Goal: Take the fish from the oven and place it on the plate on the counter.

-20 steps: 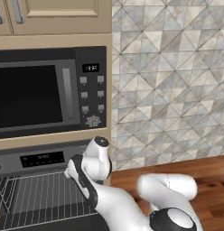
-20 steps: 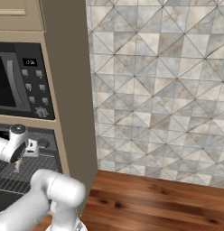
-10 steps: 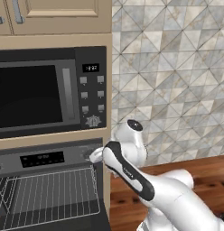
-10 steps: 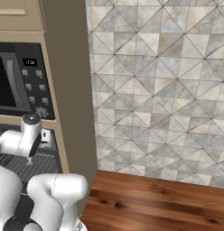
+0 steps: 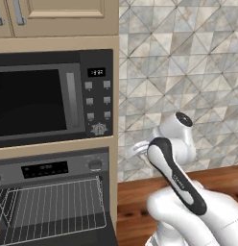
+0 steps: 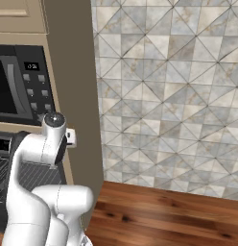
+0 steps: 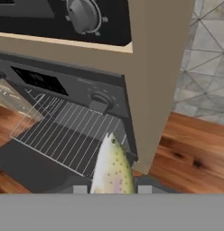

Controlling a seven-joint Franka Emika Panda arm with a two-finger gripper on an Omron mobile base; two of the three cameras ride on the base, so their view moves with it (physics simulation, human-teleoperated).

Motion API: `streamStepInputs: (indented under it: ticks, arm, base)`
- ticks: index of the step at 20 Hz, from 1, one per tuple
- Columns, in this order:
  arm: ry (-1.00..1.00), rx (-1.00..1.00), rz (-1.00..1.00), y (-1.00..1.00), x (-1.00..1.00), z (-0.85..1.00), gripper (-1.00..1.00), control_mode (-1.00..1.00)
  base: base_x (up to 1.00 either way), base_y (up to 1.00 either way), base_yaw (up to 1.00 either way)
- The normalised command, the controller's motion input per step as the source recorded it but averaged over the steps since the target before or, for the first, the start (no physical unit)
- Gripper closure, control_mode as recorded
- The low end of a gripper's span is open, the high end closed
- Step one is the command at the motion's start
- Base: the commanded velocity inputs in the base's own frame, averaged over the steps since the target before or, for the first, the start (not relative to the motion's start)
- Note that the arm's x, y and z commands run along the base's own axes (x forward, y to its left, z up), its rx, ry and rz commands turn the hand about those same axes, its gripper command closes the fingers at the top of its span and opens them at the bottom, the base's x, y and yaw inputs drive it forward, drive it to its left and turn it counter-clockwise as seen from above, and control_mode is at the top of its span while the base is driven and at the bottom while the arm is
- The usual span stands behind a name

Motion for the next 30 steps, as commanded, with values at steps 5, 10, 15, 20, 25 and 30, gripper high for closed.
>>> streamStepInputs:
  ticks: [5,10,15,20,25,30]
  arm:
    - [0.00,-0.19,-0.01,-0.56,0.22,0.72,1.00,-1.00]
    - [0.03,-0.22,-0.06,-0.09,0.10,0.54,1.00,-1.00]
    - [0.06,-0.13,-0.15,-0.01,0.00,0.28,1.00,-1.00]
    - [0.00,0.00,-0.11,-0.10,0.00,-0.05,1.00,-1.00]
    - [0.00,0.00,0.00,0.00,0.00,0.00,1.00,-1.00]
    - [0.00,0.00,0.00,0.00,-0.02,0.00,1.00,-1.00]
  base:
    - [0.00,0.00,0.00]
    - [0.00,0.00,0.00]
    - [0.00,0.00,0.00]
    - [0.00,0.00,0.00]
    - [0.00,0.00,0.00]
    - [0.00,0.00,0.00]
